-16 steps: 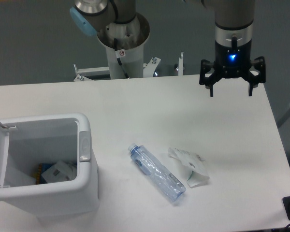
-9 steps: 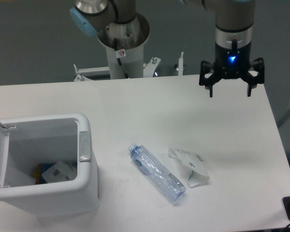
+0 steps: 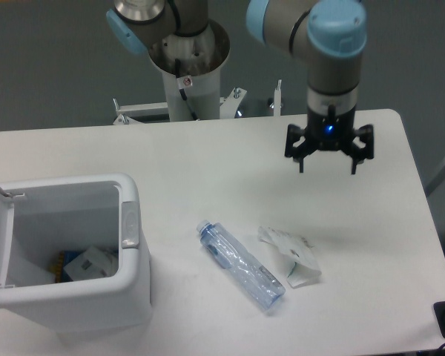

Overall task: Place the trash in the trash can
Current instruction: 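Move the open gripper down toward the crumpled white wrapper, then lower the gripper onto the white wrapper and close on it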

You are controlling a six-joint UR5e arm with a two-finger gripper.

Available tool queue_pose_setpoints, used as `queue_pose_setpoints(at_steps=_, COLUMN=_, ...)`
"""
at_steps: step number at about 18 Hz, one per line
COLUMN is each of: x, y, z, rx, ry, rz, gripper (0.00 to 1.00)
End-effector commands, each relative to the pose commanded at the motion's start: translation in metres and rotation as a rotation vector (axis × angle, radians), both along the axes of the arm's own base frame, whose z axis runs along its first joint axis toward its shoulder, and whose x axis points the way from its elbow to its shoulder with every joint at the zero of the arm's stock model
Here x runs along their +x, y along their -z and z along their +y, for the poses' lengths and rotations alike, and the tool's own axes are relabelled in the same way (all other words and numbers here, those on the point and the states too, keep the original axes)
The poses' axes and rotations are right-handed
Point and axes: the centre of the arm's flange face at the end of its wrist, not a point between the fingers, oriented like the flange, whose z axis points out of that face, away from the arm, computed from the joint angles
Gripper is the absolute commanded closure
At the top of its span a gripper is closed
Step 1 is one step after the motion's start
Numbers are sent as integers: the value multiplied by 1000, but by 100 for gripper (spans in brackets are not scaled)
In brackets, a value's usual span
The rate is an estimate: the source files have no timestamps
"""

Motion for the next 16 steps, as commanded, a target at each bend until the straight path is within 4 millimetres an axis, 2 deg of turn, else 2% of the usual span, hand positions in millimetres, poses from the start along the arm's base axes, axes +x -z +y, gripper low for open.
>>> queue_pose_setpoints(at_steps=3, x=-4, y=37, z=24, rx=-5, ry=18, rz=-33, gripper=0)
queue_pose_setpoints(at_steps=8, x=-3, y=54, z=37, rx=90, ry=-122, rz=-124, gripper=0)
queue_pose_setpoints(at_steps=10, x=-4, y=75, z=44, rx=120, ry=-198, rz=-193, gripper=0)
queue_pose_setpoints(at_steps=13, x=-6, y=88, z=57, rx=117, ry=-235, rz=-213, gripper=0)
queue_pose_setpoints(at_steps=16, x=-10, y=98, z=61, rx=130, ry=-247, rz=-193, gripper=0)
